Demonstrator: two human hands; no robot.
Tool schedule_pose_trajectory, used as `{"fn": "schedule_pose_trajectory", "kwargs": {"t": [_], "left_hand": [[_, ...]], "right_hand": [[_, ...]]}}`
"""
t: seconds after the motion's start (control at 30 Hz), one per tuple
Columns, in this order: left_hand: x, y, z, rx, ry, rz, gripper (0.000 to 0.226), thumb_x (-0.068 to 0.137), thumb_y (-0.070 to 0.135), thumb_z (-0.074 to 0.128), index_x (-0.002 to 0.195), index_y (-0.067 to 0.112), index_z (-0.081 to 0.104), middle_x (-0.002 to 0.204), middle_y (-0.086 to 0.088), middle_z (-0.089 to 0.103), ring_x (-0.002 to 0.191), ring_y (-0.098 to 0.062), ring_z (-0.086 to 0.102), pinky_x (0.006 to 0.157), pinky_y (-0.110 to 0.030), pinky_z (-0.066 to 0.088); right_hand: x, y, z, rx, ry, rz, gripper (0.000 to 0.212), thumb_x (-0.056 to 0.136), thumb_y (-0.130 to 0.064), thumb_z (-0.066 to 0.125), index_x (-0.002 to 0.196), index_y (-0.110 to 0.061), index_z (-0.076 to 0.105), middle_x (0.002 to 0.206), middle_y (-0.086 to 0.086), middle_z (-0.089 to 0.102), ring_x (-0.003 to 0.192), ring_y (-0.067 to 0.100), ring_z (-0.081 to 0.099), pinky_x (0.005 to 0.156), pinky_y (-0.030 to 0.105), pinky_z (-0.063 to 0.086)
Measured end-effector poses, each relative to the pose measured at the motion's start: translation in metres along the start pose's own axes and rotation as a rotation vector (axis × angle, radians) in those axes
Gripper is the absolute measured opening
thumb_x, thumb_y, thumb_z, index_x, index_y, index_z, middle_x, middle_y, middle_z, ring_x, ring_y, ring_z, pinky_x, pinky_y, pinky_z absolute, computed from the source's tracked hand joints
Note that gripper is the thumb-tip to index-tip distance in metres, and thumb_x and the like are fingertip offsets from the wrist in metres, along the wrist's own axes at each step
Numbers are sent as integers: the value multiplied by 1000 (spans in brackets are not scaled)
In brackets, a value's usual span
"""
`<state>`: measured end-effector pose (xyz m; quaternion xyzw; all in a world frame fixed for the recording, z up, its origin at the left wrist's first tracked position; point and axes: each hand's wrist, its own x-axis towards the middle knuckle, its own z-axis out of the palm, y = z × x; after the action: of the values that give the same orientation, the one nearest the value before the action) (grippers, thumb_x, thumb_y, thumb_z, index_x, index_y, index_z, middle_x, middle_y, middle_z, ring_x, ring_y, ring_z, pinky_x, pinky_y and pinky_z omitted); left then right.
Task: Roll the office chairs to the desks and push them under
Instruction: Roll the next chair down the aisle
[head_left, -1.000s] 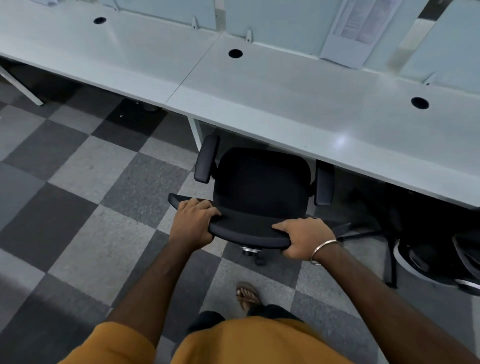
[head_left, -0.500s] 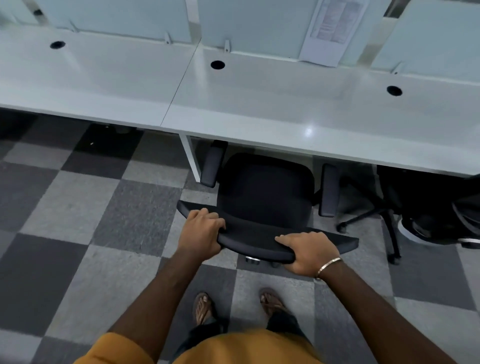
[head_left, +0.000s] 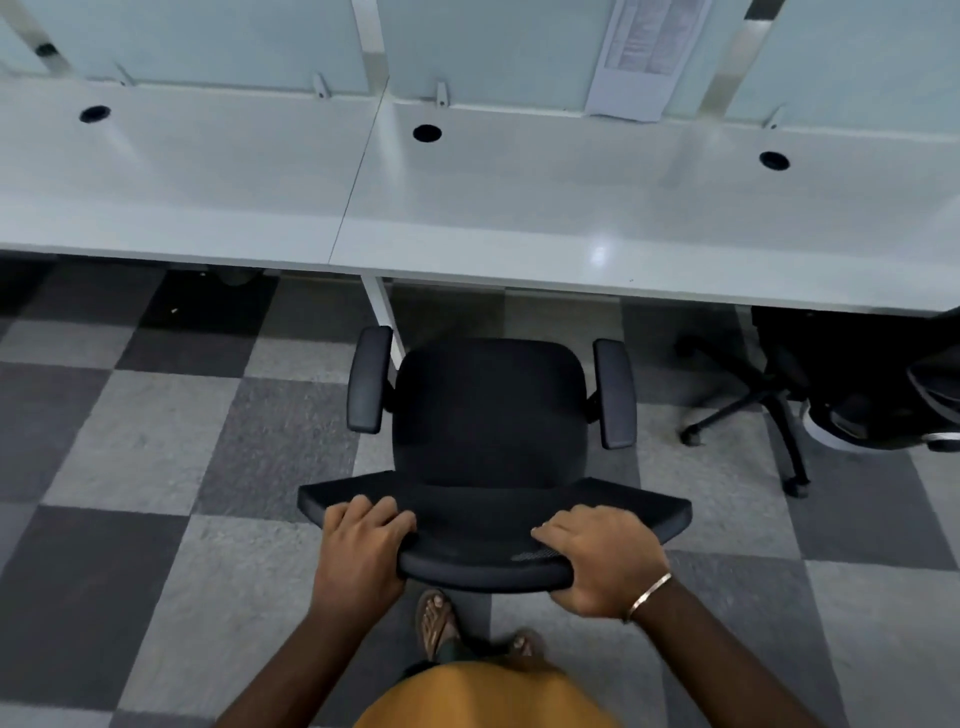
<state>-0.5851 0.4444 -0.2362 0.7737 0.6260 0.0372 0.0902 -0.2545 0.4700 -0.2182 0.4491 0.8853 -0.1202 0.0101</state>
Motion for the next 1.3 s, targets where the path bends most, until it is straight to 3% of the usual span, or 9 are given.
{"fn": "schedule_pose_trajectory", "kwargs": {"t": [0.23,0.4,0.67,1.0,1.07,1.13,1.23,1.3], "left_hand": [[1,-15,-6,26,27,-42,39,62,21,77,98,33,69,98,10,55,93,-21,52,81,-39,35],[33,-31,-13,71,-7,-22,37,64,25,75,99,35,69,99,12,56,96,-20,51,85,-39,35],[143,-65,-28,112,-6,32,34,69,23,73,100,36,68,100,11,55,93,-19,51,88,-38,39],[307,-71,-34,105,30,53,31,62,17,73,90,26,67,89,4,55,89,-26,54,85,-41,38],[330,-65,-35,103,33,39,28,64,19,73,91,25,66,90,4,55,90,-27,54,85,-41,37],[356,-61,-35,100,3,29,27,66,21,75,90,24,65,90,1,57,91,-29,54,85,-42,36],[384,-57,-35,81,-15,18,26,68,20,75,91,21,64,93,-3,61,95,-33,56,88,-45,37],[397,-56,-36,92,-28,20,24,73,20,73,96,20,65,99,-5,62,100,-34,56,90,-46,38]], "right_hand": [[3,-15,20,-38,236,24,45,72,-62,69,99,-27,74,85,-9,64,72,18,59,59,33,45],[22,-15,22,-49,295,57,39,71,-59,71,90,-25,72,76,-8,61,67,19,58,55,34,44],[106,23,-1,-83,240,165,41,72,-62,64,91,-26,70,78,-8,62,70,20,60,60,35,46],[229,130,-54,-240,22,285,57,70,-78,64,107,-36,72,95,-10,65,88,21,62,72,38,45],[245,146,-62,-277,5,397,53,66,-69,74,108,-38,73,106,-6,65,104,26,57,84,42,40],[263,152,-65,-227,43,627,46,64,-45,84,108,-37,73,121,4,57,119,36,45,94,47,36],[286,155,-68,-138,66,842,58,73,-15,79,127,-28,63,141,19,40,134,48,31,113,53,30],[298,164,-74,-122,45,862,63,78,-11,74,137,-26,57,150,21,31,142,50,23,120,54,24]]}}
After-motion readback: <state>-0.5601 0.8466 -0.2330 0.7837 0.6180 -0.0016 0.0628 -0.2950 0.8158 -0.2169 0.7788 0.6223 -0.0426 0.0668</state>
